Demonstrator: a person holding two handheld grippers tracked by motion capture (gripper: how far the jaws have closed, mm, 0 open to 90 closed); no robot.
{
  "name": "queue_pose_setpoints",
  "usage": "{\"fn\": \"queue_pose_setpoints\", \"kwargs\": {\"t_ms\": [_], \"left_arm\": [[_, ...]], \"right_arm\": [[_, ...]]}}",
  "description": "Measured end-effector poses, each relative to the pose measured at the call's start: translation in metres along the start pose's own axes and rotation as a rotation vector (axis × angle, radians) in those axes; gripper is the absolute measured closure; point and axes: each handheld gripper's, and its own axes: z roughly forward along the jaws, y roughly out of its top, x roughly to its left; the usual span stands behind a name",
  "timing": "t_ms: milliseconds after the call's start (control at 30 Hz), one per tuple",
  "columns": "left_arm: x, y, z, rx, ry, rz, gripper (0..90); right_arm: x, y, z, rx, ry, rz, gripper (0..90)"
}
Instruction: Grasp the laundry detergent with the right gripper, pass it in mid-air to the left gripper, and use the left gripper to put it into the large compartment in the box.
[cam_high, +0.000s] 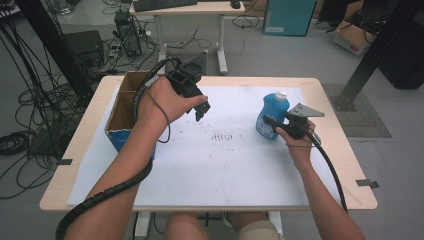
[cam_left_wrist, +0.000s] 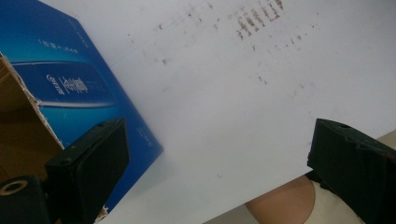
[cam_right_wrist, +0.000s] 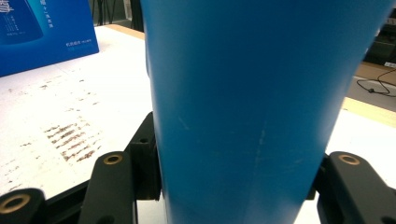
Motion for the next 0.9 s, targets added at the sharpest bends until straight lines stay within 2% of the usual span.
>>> {"fn": "queue_pose_setpoints", "kwargs": {"t_ms": [900], "left_arm": [[0.0001, 0.0031, 0.0001, -0.004, 0.001, 0.005, 5.8]], "right_arm": [[-0.0004, -0.0001, 0.0000, -0.001, 0.003, 0.005, 44.6]]}}
